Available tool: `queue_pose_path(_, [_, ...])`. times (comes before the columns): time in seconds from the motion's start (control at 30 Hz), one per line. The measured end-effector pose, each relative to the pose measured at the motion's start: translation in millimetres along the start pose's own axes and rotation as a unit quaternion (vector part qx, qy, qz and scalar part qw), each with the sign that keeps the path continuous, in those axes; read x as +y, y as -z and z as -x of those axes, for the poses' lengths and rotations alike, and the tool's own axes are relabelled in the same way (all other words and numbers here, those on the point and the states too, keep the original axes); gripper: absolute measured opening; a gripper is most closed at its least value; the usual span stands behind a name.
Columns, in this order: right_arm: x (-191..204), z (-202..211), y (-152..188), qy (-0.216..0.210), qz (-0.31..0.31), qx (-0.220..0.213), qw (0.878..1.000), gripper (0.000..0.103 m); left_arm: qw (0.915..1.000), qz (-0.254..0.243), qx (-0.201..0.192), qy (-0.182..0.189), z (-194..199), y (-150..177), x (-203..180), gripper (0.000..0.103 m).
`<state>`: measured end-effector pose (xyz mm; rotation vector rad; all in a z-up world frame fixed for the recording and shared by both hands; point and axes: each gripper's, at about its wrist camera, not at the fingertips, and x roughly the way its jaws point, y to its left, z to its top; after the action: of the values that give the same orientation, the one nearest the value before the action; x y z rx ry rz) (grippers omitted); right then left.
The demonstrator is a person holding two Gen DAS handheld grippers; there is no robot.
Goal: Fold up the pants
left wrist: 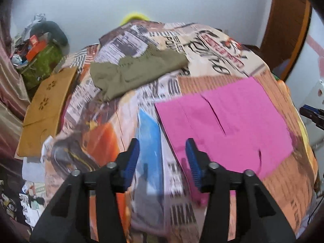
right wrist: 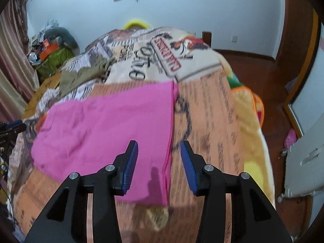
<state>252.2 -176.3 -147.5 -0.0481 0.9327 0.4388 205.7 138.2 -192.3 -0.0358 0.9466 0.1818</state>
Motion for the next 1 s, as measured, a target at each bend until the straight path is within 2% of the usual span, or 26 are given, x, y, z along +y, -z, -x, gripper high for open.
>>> queue_pose_path(0.17, [-3.9,-15.7,-25.0,0.006,0.002,-0.009,1.000,0.040,0.9999,0.012,0.006,0.001,-26.1,-27.6,6.7,0.049])
queue_pose_path(0.37, [-8.4,-52.3,-47.5,0.003,0.005,0.004,1.000,0.040,0.9992,0.024,0.027,0.016,-64.9,-48.9,13.1,0.049])
queue_pose_path(0.53, [-17.0,-90.7,-65.7,0.000,0.001,0.021,1.000,0.040,0.9972,0.037,0.052,0.038,-98.4,-56.3,12.5,0.049])
queue_pose_path(0.7, [-28.9,-128.9,-84.0,-0.015,-0.017,0.037,0.999,0.040,0.9960,0.051,0.063,0.037,-119.8,-53.5,12.5,0.049])
queue_pose_path(0.8, [-36.1,-151.3,-90.4,-0.019,-0.047,0.044,0.998,0.040,0.9938,0.059,0.077,0.053,-129.5,-46.9,12.4,0.040])
queue_pose_path(0.87, [-38.6,-163.8,-91.6,-0.027,-0.059,0.052,0.997,0.040,0.9933,0.065,0.076,0.058,-130.4,-44.9,12.8,0.038])
queue_pose_path(0.93, [-36.4,-173.0,-90.9,-0.032,-0.057,0.060,0.996,0.040,0.9928,0.070,0.075,0.061,-130.1,-45.4,13.9,0.037])
queue_pose_path(1.0, [-29.8,-176.5,-87.6,-0.031,-0.041,0.058,0.997,0.036,0.9927,0.077,0.070,0.060,-129.0,-45.2,15.2,0.030])
